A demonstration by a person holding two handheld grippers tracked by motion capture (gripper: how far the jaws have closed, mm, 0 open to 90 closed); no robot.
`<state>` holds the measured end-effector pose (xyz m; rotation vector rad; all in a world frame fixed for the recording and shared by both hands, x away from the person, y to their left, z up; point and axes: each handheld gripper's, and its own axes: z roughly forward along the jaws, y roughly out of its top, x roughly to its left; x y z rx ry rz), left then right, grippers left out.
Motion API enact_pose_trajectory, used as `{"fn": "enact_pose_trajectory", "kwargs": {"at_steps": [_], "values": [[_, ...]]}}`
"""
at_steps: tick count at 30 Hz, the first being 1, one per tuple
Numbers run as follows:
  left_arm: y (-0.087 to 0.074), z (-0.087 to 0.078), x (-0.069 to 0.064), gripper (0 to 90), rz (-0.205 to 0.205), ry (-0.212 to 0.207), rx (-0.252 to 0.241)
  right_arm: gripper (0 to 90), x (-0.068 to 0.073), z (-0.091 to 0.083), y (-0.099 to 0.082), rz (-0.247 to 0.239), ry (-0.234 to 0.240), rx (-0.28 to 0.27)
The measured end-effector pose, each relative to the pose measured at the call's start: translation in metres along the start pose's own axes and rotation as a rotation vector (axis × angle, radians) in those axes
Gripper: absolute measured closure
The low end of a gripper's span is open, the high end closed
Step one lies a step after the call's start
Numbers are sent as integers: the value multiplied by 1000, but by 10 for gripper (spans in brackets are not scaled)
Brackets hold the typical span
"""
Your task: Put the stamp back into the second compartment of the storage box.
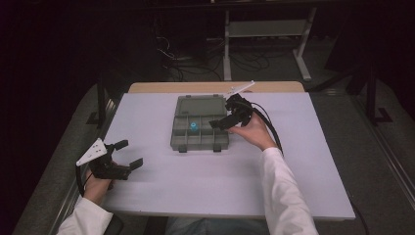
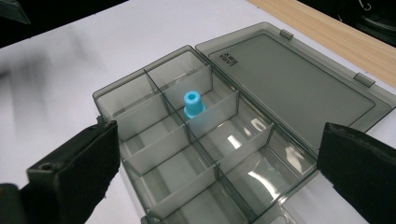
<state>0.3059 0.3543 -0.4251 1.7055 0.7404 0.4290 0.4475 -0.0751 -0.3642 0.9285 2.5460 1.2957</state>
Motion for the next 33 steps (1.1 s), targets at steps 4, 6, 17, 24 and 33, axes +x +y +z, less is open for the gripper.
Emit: {"fn": "enact_pose_trajectory", "kwargs": {"at_steps": [4,6,17,24,33], "values": [[0,0,0,0,5,0,5,0,1,-5,-4,10,0,-17],[0,0,0,0,7,1,6,0,0,-8,-7,14,-7,-21],[0,0,1,0,11,3,12,0,-5,-25,-26,35,-16,-60],[0,0,0,0,7,3,8,0,-4,-34,-36,34,-21,-70],[0,-1,0,0,7,2,8,0,2,-48,-48,33,-20,-108]]}}
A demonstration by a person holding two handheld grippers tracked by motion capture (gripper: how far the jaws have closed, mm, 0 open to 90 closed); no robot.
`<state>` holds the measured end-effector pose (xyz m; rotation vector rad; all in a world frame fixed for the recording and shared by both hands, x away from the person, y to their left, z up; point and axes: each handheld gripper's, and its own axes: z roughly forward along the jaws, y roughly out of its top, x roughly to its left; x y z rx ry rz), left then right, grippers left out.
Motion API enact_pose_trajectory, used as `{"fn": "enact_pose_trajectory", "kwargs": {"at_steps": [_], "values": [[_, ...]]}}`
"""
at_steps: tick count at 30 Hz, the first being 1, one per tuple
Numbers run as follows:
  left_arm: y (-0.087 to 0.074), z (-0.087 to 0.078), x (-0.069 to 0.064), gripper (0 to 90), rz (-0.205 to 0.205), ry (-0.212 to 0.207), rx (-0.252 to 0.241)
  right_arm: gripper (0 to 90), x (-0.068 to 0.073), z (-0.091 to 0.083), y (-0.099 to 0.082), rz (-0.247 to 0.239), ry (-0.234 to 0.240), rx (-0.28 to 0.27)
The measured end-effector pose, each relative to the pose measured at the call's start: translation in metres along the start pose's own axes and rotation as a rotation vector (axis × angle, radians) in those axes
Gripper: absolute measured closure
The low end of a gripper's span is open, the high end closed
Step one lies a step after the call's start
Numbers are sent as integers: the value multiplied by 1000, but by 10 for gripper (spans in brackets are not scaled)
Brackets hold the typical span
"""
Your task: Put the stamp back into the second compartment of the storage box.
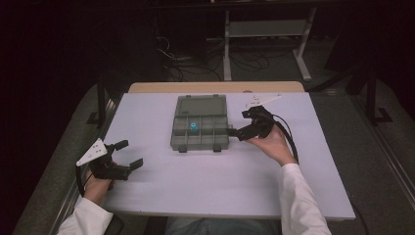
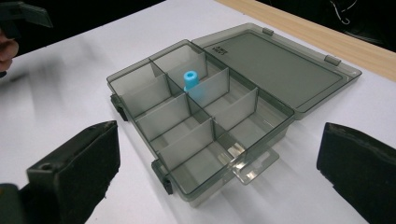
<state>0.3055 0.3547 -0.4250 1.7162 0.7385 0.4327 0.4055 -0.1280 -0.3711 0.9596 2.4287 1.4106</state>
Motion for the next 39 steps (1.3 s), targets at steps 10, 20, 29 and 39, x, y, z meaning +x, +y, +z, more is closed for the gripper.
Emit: {"fn": "enact_pose_trajectory", "kwargs": {"at_steps": [10,20,29,39], "values": [[0,1,-1,0,-17,0,-18,0,3,-11,-12,6,5,-20],[0,1,-1,0,-15,3,-14,0,5,-23,-28,22,4,-36],[0,1,-2,0,-28,2,-19,0,8,-32,-43,23,-2,-45],[0,-1,0,0,1,3,2,0,12,-48,-52,25,-16,-78]]}}
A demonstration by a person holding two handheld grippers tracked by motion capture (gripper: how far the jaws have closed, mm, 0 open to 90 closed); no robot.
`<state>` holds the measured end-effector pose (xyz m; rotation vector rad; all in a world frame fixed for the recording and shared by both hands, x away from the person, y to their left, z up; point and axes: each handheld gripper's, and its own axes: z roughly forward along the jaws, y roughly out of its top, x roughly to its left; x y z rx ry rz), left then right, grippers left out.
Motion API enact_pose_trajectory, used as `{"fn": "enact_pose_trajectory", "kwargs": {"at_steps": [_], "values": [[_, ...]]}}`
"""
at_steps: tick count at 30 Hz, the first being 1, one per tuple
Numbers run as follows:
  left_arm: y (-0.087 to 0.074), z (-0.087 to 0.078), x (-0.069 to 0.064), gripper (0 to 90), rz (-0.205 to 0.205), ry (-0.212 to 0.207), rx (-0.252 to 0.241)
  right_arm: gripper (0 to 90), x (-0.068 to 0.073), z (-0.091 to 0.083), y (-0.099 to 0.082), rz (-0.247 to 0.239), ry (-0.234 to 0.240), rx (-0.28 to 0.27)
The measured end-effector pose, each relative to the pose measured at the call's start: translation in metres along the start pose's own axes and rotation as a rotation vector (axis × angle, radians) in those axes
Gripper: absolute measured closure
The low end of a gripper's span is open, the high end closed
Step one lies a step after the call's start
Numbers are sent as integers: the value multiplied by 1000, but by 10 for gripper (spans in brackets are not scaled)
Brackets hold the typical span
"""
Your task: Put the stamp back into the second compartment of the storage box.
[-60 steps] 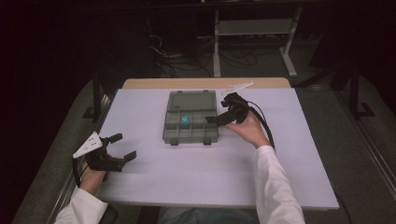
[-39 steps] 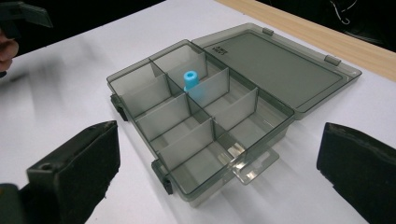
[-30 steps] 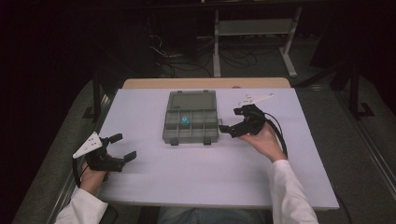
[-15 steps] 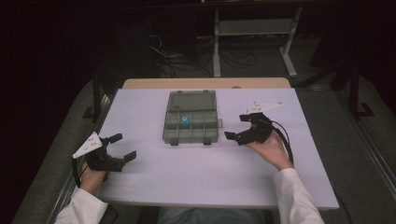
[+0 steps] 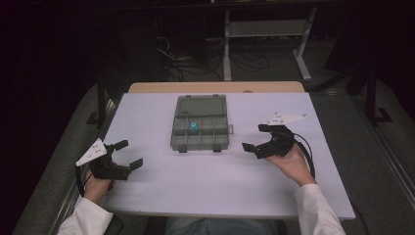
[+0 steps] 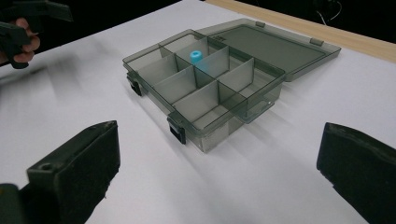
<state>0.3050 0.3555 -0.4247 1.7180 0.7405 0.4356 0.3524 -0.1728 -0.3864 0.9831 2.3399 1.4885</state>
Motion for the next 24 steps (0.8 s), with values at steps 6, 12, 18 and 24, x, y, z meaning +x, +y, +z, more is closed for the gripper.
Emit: {"fn": "enact_pose_trajectory", "kwargs": {"at_steps": [6,12,18,24], "values": [[0,0,-1,0,-12,1,-5,0,2,-7,-6,-8,-9,-18],[0,0,-1,0,-8,2,-1,0,1,-17,-14,-8,-29,-33],[0,1,-2,0,-28,0,-23,0,-4,-27,-25,14,-52,-57],[0,1,-1,0,-13,-2,-9,0,-6,-37,-34,23,-73,-68]]}}
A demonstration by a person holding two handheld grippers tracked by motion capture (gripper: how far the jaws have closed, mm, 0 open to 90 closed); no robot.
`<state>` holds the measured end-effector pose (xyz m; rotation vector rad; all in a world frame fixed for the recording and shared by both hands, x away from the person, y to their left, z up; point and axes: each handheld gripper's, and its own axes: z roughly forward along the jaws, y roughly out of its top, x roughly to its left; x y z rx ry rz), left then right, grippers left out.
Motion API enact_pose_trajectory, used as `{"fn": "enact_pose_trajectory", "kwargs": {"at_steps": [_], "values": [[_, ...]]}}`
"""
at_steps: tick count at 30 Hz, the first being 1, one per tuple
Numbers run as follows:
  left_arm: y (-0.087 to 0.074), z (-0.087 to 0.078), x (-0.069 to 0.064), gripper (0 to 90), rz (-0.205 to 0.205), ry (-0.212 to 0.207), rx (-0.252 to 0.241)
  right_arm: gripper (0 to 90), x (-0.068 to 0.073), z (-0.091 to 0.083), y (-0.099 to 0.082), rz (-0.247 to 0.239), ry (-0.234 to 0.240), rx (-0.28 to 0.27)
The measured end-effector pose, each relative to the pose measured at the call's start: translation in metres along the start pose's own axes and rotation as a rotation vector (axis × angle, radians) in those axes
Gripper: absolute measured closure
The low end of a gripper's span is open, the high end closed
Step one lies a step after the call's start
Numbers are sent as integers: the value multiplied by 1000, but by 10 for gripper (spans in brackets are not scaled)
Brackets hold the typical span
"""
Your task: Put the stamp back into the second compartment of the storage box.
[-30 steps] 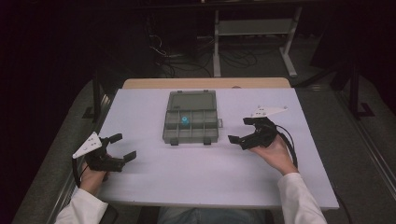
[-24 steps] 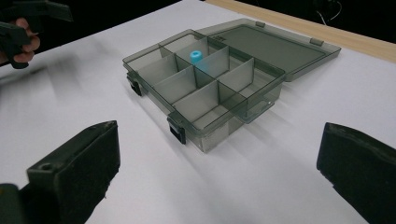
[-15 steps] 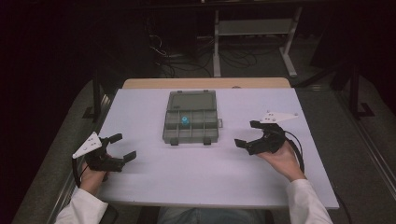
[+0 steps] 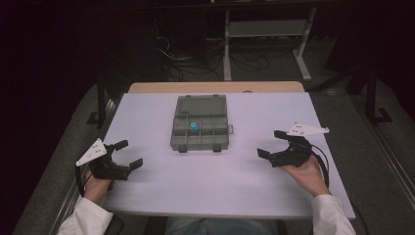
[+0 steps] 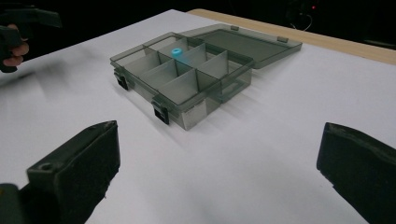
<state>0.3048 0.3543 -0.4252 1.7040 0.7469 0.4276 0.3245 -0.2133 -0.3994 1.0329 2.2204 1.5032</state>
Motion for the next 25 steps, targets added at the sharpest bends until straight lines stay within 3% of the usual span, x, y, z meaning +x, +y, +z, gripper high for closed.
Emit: {"fn": "enact_pose_trajectory", "kwargs": {"at_steps": [12,13,15,16,25], "values": [[0,0,0,0,-2,0,-6,0,-6,-19,-19,9,-55,-68],[0,-1,1,0,12,1,6,0,-6,-21,-20,13,-58,-73],[0,0,0,0,-2,1,-7,0,-6,-24,-24,14,-64,-84],[0,1,-1,0,-16,-1,-20,0,-7,-25,-26,17,-68,-85],[0,0,0,0,-2,-1,-13,0,-10,-35,-38,26,-103,-100]]}}
